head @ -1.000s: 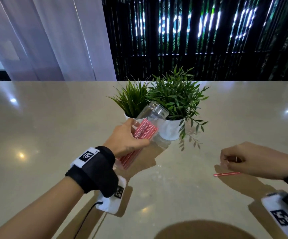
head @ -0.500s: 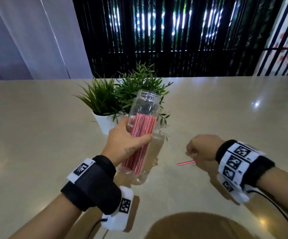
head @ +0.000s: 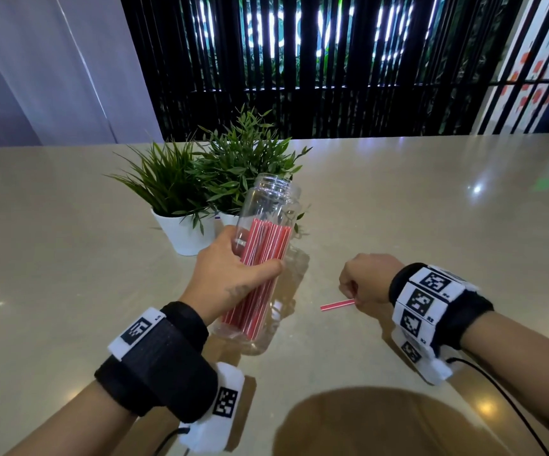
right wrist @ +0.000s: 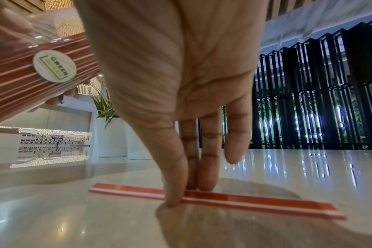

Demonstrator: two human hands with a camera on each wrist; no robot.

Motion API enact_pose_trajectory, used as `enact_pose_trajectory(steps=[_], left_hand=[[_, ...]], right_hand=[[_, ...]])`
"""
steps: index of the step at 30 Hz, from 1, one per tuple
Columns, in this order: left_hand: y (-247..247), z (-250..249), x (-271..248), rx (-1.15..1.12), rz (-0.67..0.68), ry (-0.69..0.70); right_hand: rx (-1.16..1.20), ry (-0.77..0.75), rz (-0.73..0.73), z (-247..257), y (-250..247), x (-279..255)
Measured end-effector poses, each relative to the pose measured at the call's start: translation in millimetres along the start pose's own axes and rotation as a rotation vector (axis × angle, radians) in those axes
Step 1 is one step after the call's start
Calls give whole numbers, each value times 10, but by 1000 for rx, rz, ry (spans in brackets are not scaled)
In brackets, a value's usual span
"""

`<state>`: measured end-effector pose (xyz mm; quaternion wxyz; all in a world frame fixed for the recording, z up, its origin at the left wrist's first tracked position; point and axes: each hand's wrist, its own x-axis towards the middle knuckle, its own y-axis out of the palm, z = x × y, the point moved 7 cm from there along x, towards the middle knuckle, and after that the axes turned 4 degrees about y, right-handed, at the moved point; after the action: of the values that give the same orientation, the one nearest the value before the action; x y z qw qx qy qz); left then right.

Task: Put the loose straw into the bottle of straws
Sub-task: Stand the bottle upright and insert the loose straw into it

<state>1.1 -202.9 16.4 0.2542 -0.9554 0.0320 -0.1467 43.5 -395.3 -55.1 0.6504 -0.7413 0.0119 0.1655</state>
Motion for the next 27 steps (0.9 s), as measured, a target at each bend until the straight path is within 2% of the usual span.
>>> enact_pose_trajectory(steps=[7,10,15,20,22,24,27], left_hand=[[6,-17,37,3,-36,-10],[1,-15,45,1,-49,-11],[8,-11,47,0,-51,-8],[47,-15,39,12,-31,-11],[64,-21,35,8,-28,-1],[81,-28,31,-1,-24,9],[103,-41,-2,-19,-33,26]], right_hand=[[-27,3,60,0,38,-14],[87,-10,40,-48,-25,-33],[546,-43,-246,-194,-570,-147],[1220,-44,-596,-350,-1041,-354],[1415,-75,-655,-359,-1194,-417],[1543,-102,-727,-353,-1352,-466],[1602,-119,-858,-307,-1573,-556]])
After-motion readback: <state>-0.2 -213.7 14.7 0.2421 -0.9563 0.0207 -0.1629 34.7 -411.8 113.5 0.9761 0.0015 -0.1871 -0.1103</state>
